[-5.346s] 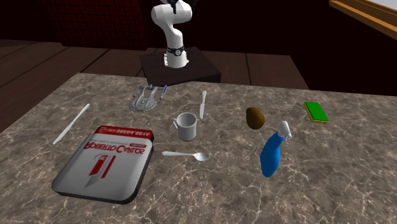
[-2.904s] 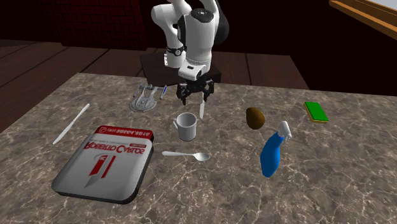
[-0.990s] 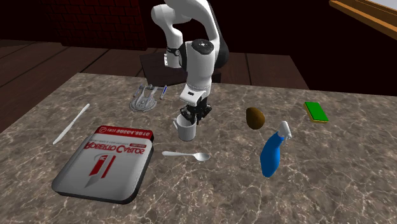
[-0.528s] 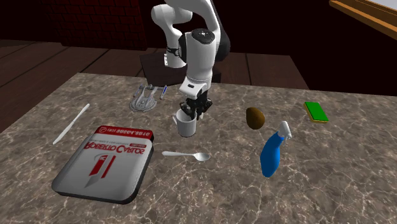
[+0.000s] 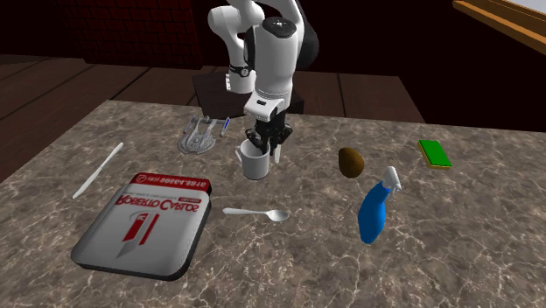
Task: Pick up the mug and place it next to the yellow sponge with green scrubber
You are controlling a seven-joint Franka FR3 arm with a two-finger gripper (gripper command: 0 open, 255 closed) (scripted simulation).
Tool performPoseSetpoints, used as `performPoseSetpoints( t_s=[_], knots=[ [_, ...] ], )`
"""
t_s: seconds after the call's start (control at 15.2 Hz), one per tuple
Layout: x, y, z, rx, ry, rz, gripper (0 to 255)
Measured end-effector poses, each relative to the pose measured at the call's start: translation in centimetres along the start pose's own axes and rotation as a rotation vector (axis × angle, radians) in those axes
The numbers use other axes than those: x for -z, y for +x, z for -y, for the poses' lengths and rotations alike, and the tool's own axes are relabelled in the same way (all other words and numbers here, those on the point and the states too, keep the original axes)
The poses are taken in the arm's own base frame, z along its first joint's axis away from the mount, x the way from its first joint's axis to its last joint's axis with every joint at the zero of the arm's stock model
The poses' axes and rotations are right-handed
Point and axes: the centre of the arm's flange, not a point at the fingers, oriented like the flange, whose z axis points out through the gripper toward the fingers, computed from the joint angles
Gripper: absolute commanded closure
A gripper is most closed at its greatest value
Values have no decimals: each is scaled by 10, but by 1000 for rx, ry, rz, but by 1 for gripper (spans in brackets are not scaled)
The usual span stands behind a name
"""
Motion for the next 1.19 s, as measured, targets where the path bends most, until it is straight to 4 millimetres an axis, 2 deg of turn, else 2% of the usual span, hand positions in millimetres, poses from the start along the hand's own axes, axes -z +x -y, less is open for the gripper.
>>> performPoseSetpoints(
  t_s=[1.19],
  knots=[
    [96,-3,-7,0,0,0,255]
  ],
)
